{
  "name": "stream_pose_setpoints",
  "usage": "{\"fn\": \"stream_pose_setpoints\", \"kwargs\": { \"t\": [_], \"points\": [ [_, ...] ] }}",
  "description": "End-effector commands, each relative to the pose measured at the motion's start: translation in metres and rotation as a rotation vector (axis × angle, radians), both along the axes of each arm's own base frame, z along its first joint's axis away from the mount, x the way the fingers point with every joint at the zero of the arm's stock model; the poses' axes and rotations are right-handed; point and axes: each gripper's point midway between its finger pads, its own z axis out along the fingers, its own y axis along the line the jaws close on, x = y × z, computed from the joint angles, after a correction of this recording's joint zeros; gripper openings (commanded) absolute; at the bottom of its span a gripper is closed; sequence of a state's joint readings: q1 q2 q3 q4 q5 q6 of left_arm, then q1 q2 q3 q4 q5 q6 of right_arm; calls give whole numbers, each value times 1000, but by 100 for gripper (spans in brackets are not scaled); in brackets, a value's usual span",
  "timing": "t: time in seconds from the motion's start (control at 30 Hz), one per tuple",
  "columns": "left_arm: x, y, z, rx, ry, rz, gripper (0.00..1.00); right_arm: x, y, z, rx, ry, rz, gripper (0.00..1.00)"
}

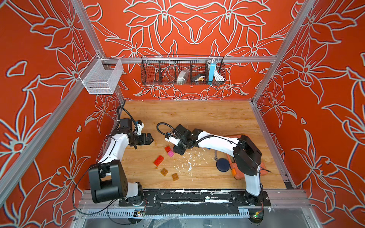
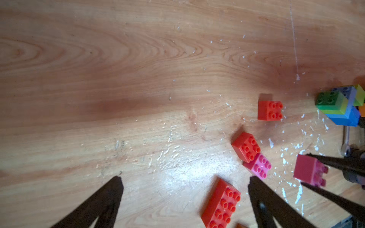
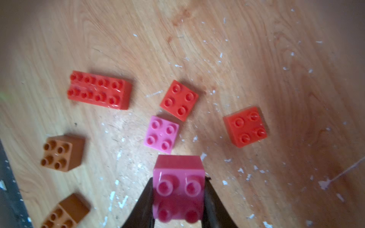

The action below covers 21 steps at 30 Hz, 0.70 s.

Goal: Assemble the letter h with lego
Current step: Pick up the lego brick from the center of the board, then place the lego brick at the center of the board.

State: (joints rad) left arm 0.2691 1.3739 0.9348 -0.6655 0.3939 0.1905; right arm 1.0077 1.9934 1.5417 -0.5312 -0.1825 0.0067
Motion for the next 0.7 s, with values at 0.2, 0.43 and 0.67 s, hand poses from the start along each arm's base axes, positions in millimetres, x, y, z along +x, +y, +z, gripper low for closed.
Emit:
{"fn": "stream_pose_setpoints", "kwargs": {
  "t": [0.2, 0.43, 0.67],
  "points": [
    [2, 23, -13, 64, 45, 64, 99, 0, 30, -12, -11, -7, -223, 27],
    [1, 31, -18, 67, 75, 95, 99, -3, 31, -33, -61, 20, -220, 27],
    [1, 32, -16, 72, 65, 97, 99, -4, 24, -42, -113, -4, -201, 28]
  ]
}}
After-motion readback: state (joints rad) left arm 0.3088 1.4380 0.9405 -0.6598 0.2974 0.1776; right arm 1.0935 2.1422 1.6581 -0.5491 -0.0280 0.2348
